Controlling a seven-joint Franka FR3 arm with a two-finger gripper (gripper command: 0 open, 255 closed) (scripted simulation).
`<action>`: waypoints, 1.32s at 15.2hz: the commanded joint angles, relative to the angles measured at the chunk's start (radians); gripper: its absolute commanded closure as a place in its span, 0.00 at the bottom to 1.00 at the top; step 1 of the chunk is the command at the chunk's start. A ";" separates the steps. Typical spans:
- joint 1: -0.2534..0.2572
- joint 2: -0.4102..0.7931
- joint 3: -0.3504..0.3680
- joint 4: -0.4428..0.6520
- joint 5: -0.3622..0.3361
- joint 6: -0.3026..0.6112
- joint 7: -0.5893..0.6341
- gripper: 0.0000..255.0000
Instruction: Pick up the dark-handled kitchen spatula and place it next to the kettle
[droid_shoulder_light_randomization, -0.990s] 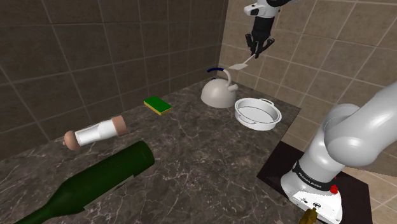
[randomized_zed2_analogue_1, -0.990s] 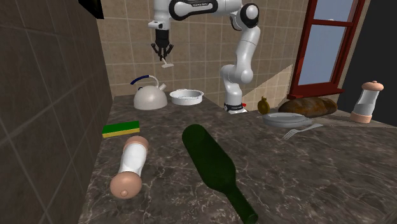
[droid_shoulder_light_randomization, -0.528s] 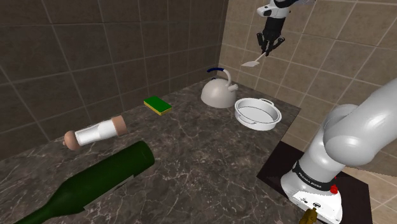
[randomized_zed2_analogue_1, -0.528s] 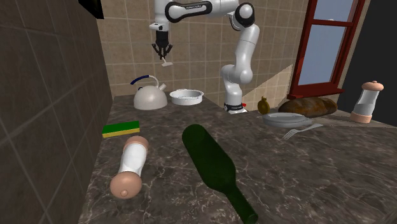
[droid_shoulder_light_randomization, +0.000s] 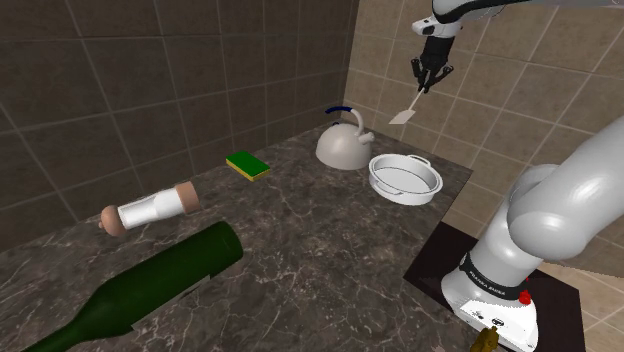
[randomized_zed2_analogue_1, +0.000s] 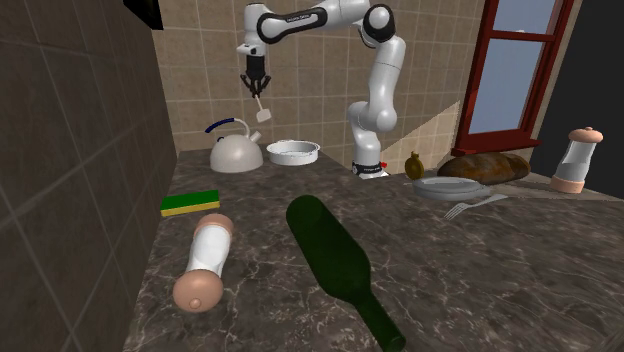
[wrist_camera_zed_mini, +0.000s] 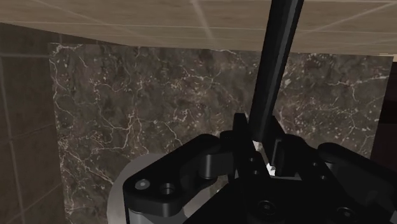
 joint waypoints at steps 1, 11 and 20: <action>-0.003 -0.001 -0.005 -0.026 -0.004 0.026 0.001 1.00; -0.009 0.015 -0.025 -0.146 -0.013 0.161 0.015 1.00; -0.011 0.053 -0.048 -0.236 -0.013 0.286 0.020 1.00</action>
